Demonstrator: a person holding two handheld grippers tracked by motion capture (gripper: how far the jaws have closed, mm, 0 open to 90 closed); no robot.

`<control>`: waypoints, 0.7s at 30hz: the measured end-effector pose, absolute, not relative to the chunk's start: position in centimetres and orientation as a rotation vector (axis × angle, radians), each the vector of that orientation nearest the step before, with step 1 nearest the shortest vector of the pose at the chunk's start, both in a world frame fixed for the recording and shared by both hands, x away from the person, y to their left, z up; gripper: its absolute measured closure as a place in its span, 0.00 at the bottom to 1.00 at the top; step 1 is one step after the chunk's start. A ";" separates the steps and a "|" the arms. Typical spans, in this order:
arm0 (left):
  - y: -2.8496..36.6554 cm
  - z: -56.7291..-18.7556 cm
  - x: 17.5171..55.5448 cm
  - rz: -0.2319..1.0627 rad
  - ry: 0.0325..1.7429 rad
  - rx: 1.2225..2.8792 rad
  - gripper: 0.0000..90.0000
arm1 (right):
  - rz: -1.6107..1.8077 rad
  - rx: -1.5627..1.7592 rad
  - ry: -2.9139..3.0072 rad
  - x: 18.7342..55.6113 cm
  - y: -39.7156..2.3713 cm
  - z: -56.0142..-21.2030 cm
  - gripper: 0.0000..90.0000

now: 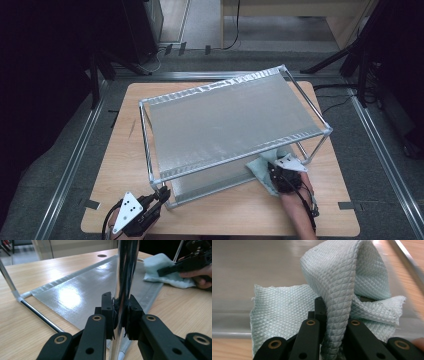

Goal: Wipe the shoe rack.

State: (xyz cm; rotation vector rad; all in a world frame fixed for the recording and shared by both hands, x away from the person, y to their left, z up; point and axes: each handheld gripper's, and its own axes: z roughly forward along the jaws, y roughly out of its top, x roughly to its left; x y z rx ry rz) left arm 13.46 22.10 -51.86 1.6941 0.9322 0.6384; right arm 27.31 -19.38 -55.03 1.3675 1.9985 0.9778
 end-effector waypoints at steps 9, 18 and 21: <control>22.8 -51.9 13.7 0.648 0.956 1.679 0.90 | 0.942 1.467 1.902 28.0 -22.9 -54.8 0.96; 23.2 -51.9 13.8 0.656 0.967 1.674 0.90 | 0.879 1.530 1.812 28.0 -24.8 -54.6 0.95; 23.3 -51.9 13.8 0.658 0.974 1.670 0.90 | 0.858 1.531 1.792 27.9 -25.3 -54.5 0.95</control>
